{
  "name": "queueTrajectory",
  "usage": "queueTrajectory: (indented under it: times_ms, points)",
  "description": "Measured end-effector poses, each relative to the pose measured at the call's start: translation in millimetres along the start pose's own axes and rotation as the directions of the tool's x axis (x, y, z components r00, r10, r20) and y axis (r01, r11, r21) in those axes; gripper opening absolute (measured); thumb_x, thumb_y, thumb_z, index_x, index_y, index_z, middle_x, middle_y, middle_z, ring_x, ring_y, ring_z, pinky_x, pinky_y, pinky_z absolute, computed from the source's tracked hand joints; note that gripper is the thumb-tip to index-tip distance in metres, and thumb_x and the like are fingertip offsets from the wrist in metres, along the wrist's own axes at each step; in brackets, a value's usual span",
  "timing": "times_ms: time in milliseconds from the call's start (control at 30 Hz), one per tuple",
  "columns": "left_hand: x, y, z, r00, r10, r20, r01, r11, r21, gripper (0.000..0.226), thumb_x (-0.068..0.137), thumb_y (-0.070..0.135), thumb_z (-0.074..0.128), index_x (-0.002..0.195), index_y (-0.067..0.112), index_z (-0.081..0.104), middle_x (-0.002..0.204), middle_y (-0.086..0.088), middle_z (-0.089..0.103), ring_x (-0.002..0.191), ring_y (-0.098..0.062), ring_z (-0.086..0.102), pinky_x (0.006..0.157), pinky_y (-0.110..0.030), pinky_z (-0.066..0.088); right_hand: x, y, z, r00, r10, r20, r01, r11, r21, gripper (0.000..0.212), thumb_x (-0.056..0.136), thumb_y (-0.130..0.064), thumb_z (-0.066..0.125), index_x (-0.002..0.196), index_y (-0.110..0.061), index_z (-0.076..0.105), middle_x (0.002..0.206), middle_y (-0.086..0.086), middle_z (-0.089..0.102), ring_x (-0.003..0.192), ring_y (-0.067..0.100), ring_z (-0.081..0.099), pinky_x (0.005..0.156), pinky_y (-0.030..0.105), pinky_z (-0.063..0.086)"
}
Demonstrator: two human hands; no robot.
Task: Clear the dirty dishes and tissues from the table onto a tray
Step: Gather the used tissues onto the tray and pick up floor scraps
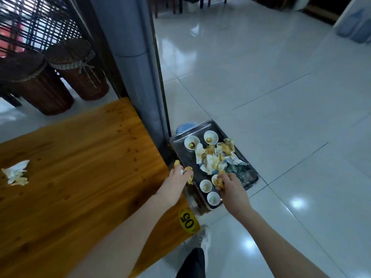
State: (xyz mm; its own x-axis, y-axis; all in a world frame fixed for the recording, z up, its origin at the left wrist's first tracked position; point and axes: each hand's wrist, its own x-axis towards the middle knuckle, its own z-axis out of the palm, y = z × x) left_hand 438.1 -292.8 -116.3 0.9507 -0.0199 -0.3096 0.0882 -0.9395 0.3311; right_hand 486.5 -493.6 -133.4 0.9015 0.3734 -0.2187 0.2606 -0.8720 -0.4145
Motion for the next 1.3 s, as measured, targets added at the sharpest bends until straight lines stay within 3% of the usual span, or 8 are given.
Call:
queueTrajectory:
  times_ms: [200, 467, 733, 900, 1067, 1167, 1233, 1300]
  points:
    - [69.0, -4.7, 7.9, 0.999, -0.044, 0.006, 0.044, 0.999, -0.002, 0.083, 0.072, -0.012, 0.057, 0.136, 0.031, 0.025, 0.135, -0.004, 0.018, 0.109, -0.024, 0.039, 0.09, -0.035, 0.045, 54.5, 33.5, -13.4, 1.0, 0.013, 0.013, -0.013, 1.0, 0.013, 0.044, 0.082, -0.002, 0.056, 0.122, -0.017, 0.046, 0.119, 0.007, 0.044, 0.108, 0.027, 0.048, 0.077, 0.034, 0.046]
    - [141.8, -0.6, -1.8, 0.995, -0.071, -0.065, 0.07, 0.997, -0.023, 0.069, 0.076, -0.015, 0.054, 0.126, 0.028, 0.034, 0.125, -0.008, 0.027, 0.104, -0.024, 0.044, 0.085, -0.034, 0.049, 148.5, 61.5, -33.6, 0.998, -0.028, 0.057, 0.026, 0.999, 0.04, 0.045, 0.082, 0.0, 0.054, 0.124, -0.013, 0.044, 0.122, 0.01, 0.044, 0.108, 0.028, 0.046, 0.084, 0.037, 0.047]
    - [183.1, 8.7, -11.1, 0.994, -0.112, -0.016, 0.111, 0.993, -0.045, 0.081, 0.079, -0.018, 0.047, 0.144, 0.026, 0.025, 0.145, -0.016, 0.011, 0.121, -0.032, 0.038, 0.096, -0.04, 0.045, 203.6, 73.7, -41.8, 0.986, -0.026, 0.164, 0.026, 1.0, -0.002, 0.07, 0.085, -0.008, 0.062, 0.145, -0.019, 0.029, 0.151, 0.011, 0.028, 0.131, 0.028, 0.038, 0.105, 0.036, 0.036]
    - [204.8, 23.5, -8.0, 0.987, -0.158, 0.005, 0.158, 0.985, -0.068, 0.082, 0.078, -0.019, 0.047, 0.144, 0.024, 0.025, 0.139, -0.012, 0.021, 0.115, -0.028, 0.04, 0.088, -0.039, 0.049, 226.0, 89.1, -50.6, 0.973, -0.072, 0.221, 0.086, 0.995, -0.053, 0.068, 0.086, -0.014, 0.062, 0.145, -0.023, 0.03, 0.147, 0.007, 0.033, 0.125, 0.026, 0.044, 0.098, 0.035, 0.04]
    - [225.6, 47.5, -4.8, 0.985, -0.17, 0.021, 0.171, 0.98, -0.105, 0.087, 0.07, -0.023, 0.047, 0.141, 0.023, 0.028, 0.144, -0.014, 0.014, 0.119, -0.035, 0.039, 0.08, -0.039, 0.049, 246.5, 108.6, -64.6, 0.942, -0.148, 0.301, 0.185, 0.978, -0.099, 0.067, 0.085, -0.013, 0.06, 0.144, -0.021, 0.029, 0.145, 0.005, 0.034, 0.124, 0.025, 0.044, 0.099, 0.035, 0.042]
    - [238.8, 60.7, 0.8, 0.984, -0.177, 0.035, 0.18, 0.97, -0.165, 0.065, 0.088, -0.006, 0.048, 0.142, 0.025, 0.031, 0.149, -0.012, 0.018, 0.132, -0.038, 0.03, 0.099, -0.044, 0.04, 261.6, 114.9, -73.1, 0.934, -0.168, 0.317, 0.212, 0.971, -0.11, 0.066, 0.084, -0.013, 0.06, 0.142, -0.024, 0.029, 0.148, 0.005, 0.031, 0.125, 0.026, 0.043, 0.1, 0.036, 0.041]
    - [249.9, 68.7, 6.1, 0.978, -0.201, 0.062, 0.21, 0.954, -0.213, 0.051, 0.1, 0.017, 0.042, 0.148, 0.029, 0.028, 0.157, -0.009, 0.012, 0.143, -0.034, 0.015, 0.113, -0.047, 0.023, 272.7, 120.4, -79.2, 0.929, -0.192, 0.316, 0.237, 0.965, -0.11, 0.066, 0.085, -0.01, 0.057, 0.143, -0.024, 0.029, 0.148, 0.005, 0.031, 0.127, 0.026, 0.042, 0.103, 0.036, 0.038]
    - [261.2, 76.9, 7.8, 0.956, -0.272, 0.112, 0.287, 0.947, -0.146, 0.064, 0.1, 0.016, 0.043, 0.152, 0.034, 0.011, 0.16, -0.008, -0.007, 0.147, -0.031, -0.003, 0.116, -0.052, 0.012, 282.8, 126.5, -85.1, 0.923, -0.214, 0.321, 0.266, 0.956, -0.126, 0.066, 0.086, -0.01, 0.055, 0.145, -0.023, 0.027, 0.15, 0.006, 0.03, 0.131, 0.026, 0.038, 0.106, 0.036, 0.035]
